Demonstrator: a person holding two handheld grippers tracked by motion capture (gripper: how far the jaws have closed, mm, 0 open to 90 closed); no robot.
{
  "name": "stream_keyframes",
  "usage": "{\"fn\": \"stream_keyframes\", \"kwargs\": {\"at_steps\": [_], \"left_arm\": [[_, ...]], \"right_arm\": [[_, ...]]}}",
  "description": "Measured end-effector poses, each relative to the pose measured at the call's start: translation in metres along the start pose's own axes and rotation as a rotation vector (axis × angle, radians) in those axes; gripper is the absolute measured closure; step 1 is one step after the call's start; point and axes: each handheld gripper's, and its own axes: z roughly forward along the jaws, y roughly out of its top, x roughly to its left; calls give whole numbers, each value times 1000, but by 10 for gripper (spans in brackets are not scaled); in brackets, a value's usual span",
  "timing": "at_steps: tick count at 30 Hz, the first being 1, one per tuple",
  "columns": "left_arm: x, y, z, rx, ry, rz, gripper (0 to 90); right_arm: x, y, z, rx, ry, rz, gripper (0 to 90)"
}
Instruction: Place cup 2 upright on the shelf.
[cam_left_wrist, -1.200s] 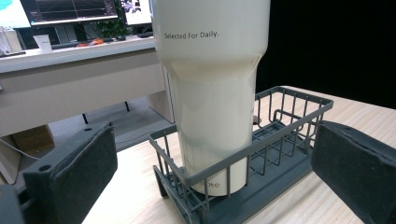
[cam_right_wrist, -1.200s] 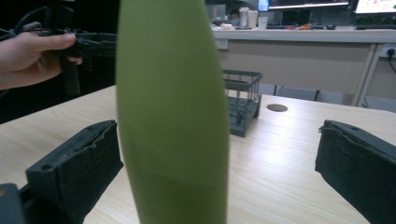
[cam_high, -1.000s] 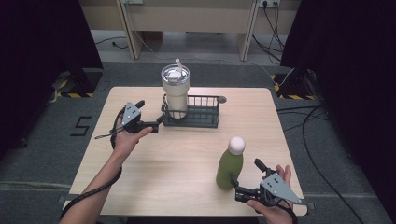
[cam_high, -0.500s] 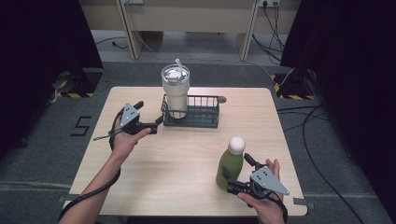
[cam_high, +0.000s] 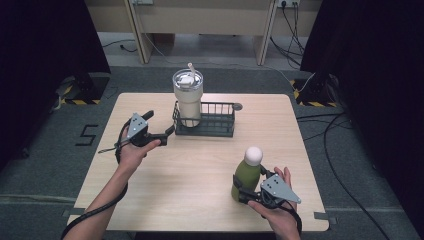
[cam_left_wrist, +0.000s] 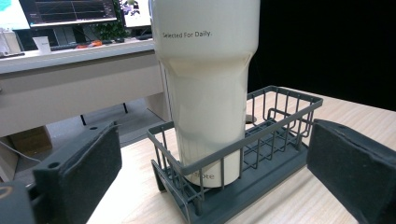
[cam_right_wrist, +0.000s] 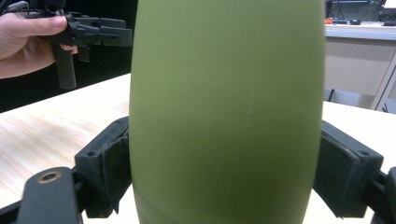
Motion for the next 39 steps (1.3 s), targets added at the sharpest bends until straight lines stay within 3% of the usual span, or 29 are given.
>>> {"fn": "stream_keyframes", "kwargs": {"at_steps": [15,24,39], "left_arm": [[-3,-6,-12,-10,9,-16,51],[-5,-17,-20,-11,19,-44,52],[-3,-26,-32,-11,45,-58,52]], "right_arm": [[-2,-1,3,2,26,-3,215],[-1,4,4,3,35,4,216],[-9,24,9,-30,4,-5,217]]}}
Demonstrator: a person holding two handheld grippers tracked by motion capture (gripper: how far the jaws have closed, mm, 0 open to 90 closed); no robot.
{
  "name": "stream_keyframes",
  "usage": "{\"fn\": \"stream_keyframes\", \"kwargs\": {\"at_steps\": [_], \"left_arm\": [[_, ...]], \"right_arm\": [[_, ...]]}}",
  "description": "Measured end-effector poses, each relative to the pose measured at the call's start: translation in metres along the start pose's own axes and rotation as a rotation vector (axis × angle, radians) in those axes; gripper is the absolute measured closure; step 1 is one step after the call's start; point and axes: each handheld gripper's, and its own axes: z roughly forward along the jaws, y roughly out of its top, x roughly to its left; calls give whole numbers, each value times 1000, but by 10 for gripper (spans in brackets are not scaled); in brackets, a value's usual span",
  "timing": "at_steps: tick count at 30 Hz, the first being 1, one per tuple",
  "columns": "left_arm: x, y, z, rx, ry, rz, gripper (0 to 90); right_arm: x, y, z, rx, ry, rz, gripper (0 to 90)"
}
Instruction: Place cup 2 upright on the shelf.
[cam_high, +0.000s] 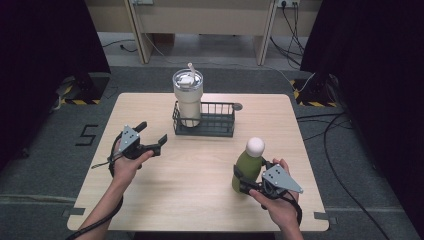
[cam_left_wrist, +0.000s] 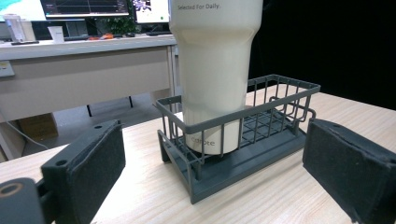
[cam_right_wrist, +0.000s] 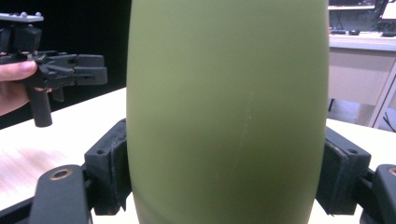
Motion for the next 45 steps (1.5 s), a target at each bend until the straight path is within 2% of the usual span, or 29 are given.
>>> {"fn": "stream_keyframes", "kwargs": {"at_steps": [15,32,45], "left_arm": [[0,-3,-3,4,5,-11,52],[2,-3,-4,0,6,-17,57],[2,-2,-4,-4,7,-19,60]], "right_arm": [[-12,16,11,-25,-36,8,217],[-23,29,32,-30,-79,13,217],[-30,41,50,-31,-91,11,217]]}}
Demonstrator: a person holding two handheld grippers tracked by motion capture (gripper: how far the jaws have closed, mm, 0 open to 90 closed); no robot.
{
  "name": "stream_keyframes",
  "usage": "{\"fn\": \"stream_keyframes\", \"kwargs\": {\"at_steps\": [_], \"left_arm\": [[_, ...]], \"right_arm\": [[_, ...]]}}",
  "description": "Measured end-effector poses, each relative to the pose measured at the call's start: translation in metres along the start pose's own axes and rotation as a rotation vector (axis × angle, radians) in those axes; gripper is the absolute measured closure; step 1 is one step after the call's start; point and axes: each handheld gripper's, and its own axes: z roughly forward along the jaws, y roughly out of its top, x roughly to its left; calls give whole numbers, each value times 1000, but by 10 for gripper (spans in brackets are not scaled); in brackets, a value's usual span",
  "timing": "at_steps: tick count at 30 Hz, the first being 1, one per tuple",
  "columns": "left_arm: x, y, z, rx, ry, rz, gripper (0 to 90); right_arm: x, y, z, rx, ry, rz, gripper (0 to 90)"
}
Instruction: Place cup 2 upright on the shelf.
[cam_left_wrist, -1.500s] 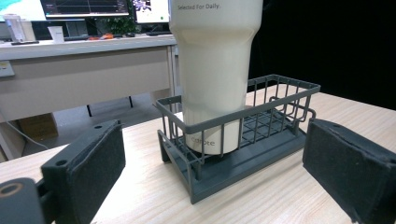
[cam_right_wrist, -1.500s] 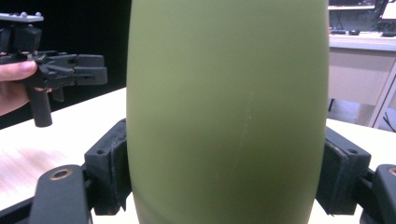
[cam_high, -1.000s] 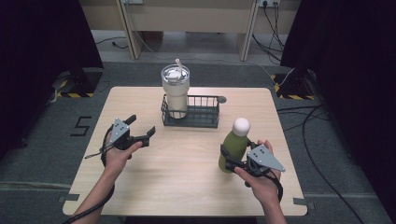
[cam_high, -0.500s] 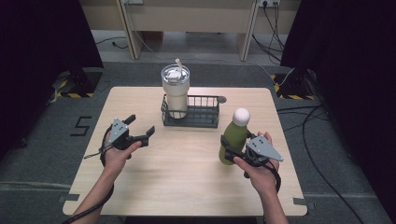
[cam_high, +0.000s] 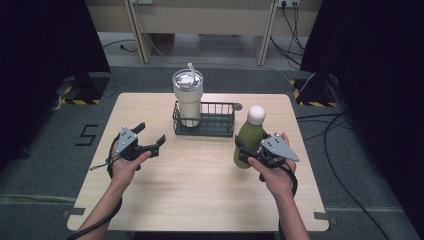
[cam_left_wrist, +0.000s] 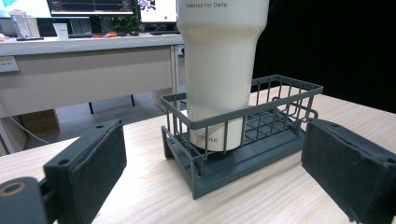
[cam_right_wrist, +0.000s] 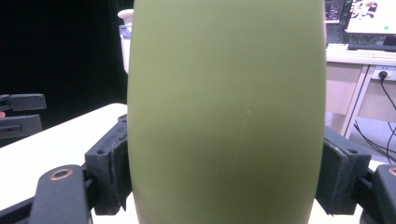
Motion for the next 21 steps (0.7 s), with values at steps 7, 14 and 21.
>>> {"fn": "stream_keyframes", "kwargs": {"at_steps": [7,14,21], "left_arm": [[0,1,0,-3,0,1,61],[-1,1,-1,-4,-2,1,62],[-1,1,0,-2,-3,1,62]], "right_arm": [[-2,5,8,-2,-7,-5,217],[-5,10,14,-9,-11,-1,217],[-6,13,21,-8,-20,5,217]]}}
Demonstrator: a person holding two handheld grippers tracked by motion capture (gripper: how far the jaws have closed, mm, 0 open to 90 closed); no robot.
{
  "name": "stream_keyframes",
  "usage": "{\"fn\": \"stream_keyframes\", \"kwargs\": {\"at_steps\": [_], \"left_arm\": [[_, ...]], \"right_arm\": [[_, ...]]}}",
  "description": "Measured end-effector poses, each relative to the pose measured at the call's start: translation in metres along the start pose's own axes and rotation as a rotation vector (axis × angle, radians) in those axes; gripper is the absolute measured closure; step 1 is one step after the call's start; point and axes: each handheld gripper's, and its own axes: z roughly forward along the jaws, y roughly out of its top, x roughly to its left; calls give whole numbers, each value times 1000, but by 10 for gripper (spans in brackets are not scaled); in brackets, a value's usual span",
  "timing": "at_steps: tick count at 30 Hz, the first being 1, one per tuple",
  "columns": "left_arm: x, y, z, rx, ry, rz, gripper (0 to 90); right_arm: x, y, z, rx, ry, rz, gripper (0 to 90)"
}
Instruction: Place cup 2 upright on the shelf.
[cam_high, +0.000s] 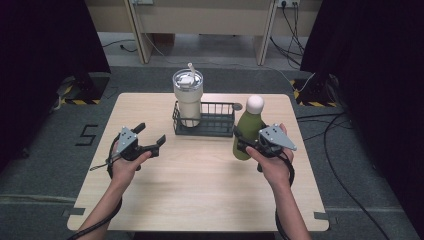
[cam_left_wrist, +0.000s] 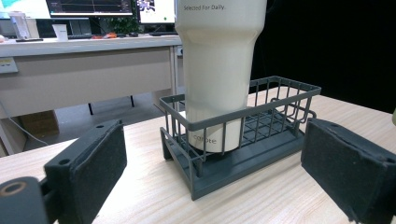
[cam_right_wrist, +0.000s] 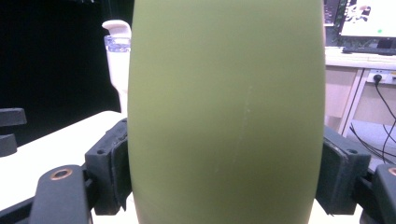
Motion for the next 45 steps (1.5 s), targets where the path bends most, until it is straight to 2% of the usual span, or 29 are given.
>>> {"fn": "stream_keyframes", "kwargs": {"at_steps": [9,45], "left_arm": [[0,0,0,0,0,-1,63],[1,1,-1,-8,5,-10,65]], "right_arm": [[-1,5,10,-3,2,3,218],[-5,26,43,-15,-40,15,218]]}}
